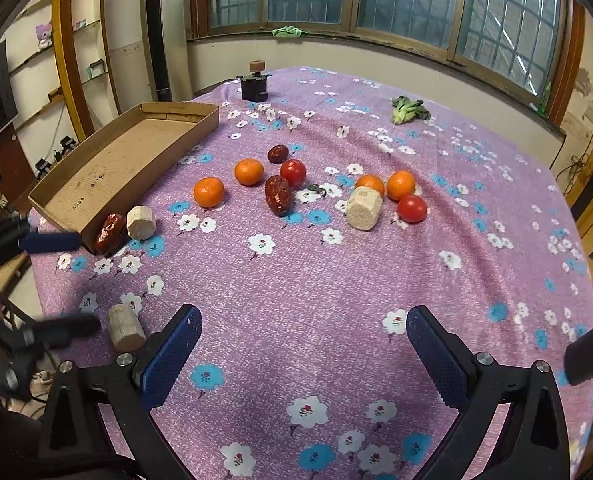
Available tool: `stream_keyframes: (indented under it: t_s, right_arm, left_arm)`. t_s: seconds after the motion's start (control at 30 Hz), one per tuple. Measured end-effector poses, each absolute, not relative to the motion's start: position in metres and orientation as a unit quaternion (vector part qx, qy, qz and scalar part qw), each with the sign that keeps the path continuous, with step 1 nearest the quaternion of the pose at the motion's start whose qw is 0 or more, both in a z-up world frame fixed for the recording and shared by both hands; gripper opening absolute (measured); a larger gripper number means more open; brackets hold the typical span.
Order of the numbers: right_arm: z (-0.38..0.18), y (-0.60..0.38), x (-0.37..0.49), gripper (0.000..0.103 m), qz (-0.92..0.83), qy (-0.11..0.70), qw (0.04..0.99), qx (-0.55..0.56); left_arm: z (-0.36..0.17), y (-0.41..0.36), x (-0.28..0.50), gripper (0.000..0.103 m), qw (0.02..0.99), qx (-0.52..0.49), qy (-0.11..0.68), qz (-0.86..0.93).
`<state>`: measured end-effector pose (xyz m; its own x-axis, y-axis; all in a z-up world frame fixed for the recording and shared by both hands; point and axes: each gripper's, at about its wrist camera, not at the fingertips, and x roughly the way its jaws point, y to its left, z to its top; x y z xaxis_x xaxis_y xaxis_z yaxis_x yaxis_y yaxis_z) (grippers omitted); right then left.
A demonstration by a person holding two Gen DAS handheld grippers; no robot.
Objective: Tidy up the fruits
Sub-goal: 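Grasp the white cylinder with the left gripper while the right grasps a white cube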
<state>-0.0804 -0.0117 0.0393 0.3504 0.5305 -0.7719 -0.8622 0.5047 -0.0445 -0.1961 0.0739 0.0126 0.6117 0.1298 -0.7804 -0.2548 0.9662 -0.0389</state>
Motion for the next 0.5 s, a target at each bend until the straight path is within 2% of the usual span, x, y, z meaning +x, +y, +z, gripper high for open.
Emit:
stream_keyframes:
  t_s: [0.17, 0.23, 0.3, 0.43, 0.5]
  right_arm:
    - [0.028, -0.002, -0.077, 0.097, 0.452, 0.380, 0.776, -0.222]
    - [0.025, 0.001, -0.072, 0.095, 0.452, 0.384, 0.776, -0.215]
    - [0.024, 0.002, -0.062, 0.091, 0.446, 0.390, 0.779, -0.203]
    - [0.020, 0.009, -0.019, 0.082, 0.440, 0.418, 0.783, -0.139]
    - [0.016, 0.015, 0.001, 0.073, 0.420, 0.427, 0.791, -0.126]
  left_arm:
    - [-0.007, 0.072, -0.187, 0.081, 0.887, -0.064, 0.444, 0.108]
    - [-0.015, 0.072, -0.183, 0.072, 0.883, -0.060, 0.454, 0.106]
    - [-0.023, 0.071, -0.180, 0.057, 0.878, -0.060, 0.465, 0.096]
    - [-0.026, 0.063, -0.181, 0.046, 0.883, -0.045, 0.460, 0.085]
    - [-0.024, 0.063, -0.181, 0.044, 0.884, -0.046, 0.458, 0.083]
